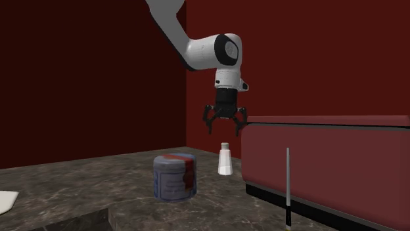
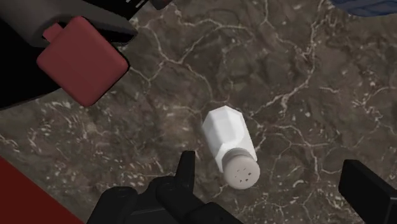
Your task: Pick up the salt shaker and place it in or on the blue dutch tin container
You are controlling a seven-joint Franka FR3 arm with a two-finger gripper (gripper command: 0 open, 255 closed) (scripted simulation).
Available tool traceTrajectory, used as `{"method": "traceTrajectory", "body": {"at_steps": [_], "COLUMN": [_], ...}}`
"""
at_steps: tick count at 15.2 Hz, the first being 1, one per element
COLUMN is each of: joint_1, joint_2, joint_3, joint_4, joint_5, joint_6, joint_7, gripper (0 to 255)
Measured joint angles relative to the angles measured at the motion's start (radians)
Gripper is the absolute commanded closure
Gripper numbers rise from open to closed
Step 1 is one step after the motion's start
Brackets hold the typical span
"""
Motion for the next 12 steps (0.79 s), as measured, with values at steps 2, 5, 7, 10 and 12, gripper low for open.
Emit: {"method": "traceTrajectory", "body": {"at_steps": [2, 5, 7, 10, 12], "joint_1": [-0.017, -0.018, -0.019, -0.017, -0.017], "joint_2": [0.05, 0.069, 0.079, 0.088, 0.089], "joint_3": [0.002, 0.005, 0.007, 0.01, 0.01], "joint_4": [0.05, 0.037, 0.025, 0.006, 0.004], "joint_5": [0.021, 0.03, 0.034, 0.038, 0.039], "joint_6": [-0.001, 0.03, 0.052, 0.08, 0.083], "joint_7": [-0.018, -0.024, -0.028, -0.029, -0.03], "gripper": [0, 0, 0, 0, 0]}}
